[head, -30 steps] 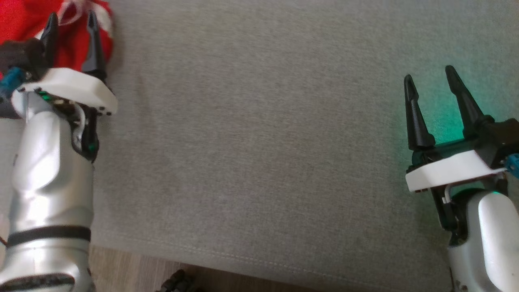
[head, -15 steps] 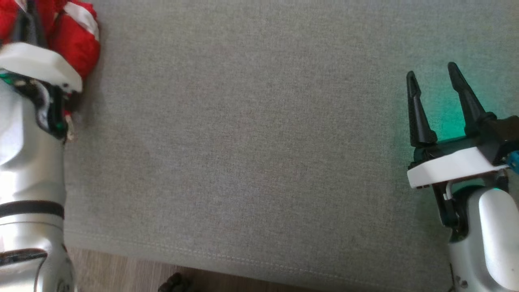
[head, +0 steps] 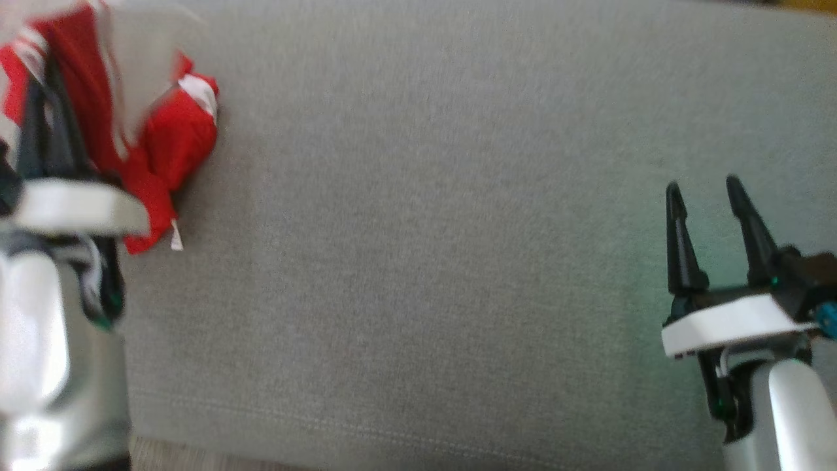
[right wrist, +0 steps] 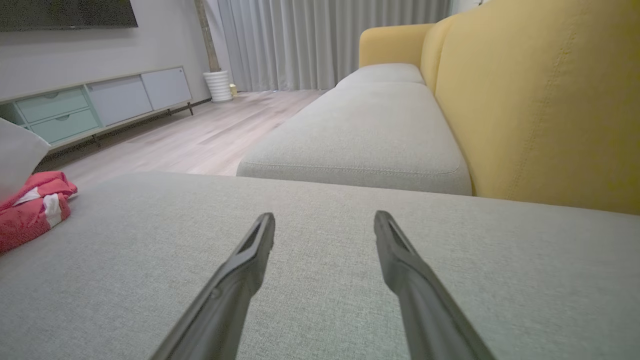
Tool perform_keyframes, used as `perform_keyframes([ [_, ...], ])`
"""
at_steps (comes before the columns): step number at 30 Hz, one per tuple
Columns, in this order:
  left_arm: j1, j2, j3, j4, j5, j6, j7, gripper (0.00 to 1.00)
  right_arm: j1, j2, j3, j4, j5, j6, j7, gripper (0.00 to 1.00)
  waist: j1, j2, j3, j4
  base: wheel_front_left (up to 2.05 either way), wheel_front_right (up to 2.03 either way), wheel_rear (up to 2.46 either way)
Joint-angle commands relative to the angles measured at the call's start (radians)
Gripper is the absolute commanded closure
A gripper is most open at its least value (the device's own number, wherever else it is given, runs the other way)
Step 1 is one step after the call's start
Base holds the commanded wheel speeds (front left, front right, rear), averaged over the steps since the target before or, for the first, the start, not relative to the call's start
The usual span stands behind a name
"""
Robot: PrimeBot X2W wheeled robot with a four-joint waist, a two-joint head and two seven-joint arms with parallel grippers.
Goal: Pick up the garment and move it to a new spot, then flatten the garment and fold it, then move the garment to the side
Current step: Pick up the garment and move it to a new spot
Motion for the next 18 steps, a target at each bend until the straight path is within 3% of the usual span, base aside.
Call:
perform_keyframes([
  [1, 0.037, 0.021, 0.025, -0.08, 0.004, 0.008, -0.005, 1.0, 0.011, 0.007, 0.016, -0.027, 0.012, 0.008, -0.016, 0.0, 0.0, -0.0001, -0.087, -0.011, 0.0, 0.0, 0.0],
  [6, 0.217, -0.021, -0.006, -0.224, 0.011, 0.009, 0.001, 1.0, 0.072, 0.009, 0.007, -0.022, 0.047, 0.008, -0.02, 0.0, 0.0, -0.0001, -0.169, -0.037, 0.0, 0.0, 0.0],
  [13, 0.448, -0.064, -0.065, -0.465, 0.011, 0.012, 0.099, 1.0, 0.152, 0.009, -0.001, -0.041, 0.095, 0.008, -0.015, 0.0, 0.0, -0.0001, -0.238, -0.095, 0.0, 0.0, 0.0],
  [18, 0.467, -0.085, -0.155, -0.546, 0.007, -0.014, 0.149, 1.0, 0.162, 0.009, -0.002, -0.064, 0.108, 0.008, -0.007, 0.0, 0.0, -0.0001, -0.229, -0.145, 0.0, 0.0, 0.0],
])
